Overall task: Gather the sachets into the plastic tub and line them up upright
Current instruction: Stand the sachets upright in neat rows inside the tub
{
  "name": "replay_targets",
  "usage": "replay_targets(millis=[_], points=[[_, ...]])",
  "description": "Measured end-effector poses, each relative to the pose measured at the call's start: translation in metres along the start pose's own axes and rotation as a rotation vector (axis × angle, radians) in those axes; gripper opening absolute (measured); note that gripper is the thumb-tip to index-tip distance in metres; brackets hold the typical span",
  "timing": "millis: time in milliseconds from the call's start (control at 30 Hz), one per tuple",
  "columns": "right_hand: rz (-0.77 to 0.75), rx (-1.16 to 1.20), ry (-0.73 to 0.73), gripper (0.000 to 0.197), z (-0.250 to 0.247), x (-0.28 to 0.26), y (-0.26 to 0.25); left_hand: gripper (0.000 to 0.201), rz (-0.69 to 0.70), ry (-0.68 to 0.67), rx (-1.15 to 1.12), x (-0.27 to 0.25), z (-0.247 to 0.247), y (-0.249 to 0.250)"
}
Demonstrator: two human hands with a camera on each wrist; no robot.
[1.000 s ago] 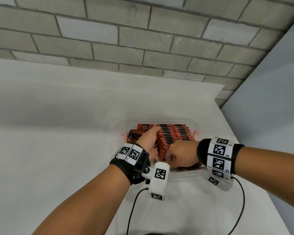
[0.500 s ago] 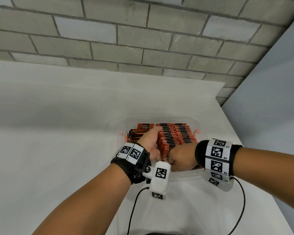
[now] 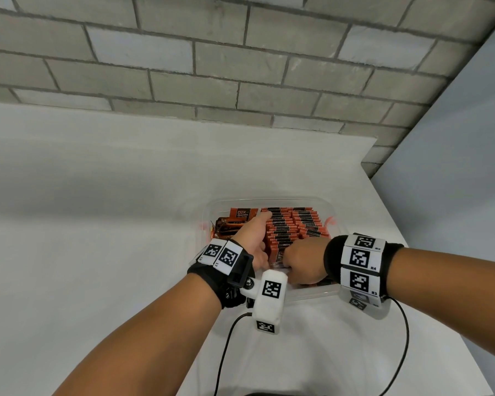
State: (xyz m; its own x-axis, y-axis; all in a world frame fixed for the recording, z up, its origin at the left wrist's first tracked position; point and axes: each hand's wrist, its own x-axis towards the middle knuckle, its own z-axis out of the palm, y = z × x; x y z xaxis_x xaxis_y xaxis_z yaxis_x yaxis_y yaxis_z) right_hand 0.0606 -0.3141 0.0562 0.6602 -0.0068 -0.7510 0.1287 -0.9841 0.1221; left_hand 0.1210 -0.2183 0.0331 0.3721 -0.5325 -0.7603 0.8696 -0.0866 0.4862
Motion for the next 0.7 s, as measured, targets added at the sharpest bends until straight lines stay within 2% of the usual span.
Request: replay_targets(millis=[200, 400, 567, 700], points=[[-0.015, 0.003, -0.009, 0.029, 0.000, 0.001, 0.002, 0.047, -0.001, 0.013, 0.013, -0.003, 0.001, 0.001], [-0.010, 0.012, 0.022, 0.032, 0.002, 0.001, 0.003, 0.061, -0.014, 0.022, -0.015, 0.001, 0.001, 0.000], [-0.016, 0.040, 0.039, 0.037, 0.001, -0.001, 0.004, 0.052, -0.011, 0.009, 0.002, 0.004, 0.001, 0.002], [-0.006, 0.076, 0.071, 0.037, 0.001, 0.000, 0.007, 0.059, -0.011, 0.009, -0.008, 0.007, -0.001, 0.000]])
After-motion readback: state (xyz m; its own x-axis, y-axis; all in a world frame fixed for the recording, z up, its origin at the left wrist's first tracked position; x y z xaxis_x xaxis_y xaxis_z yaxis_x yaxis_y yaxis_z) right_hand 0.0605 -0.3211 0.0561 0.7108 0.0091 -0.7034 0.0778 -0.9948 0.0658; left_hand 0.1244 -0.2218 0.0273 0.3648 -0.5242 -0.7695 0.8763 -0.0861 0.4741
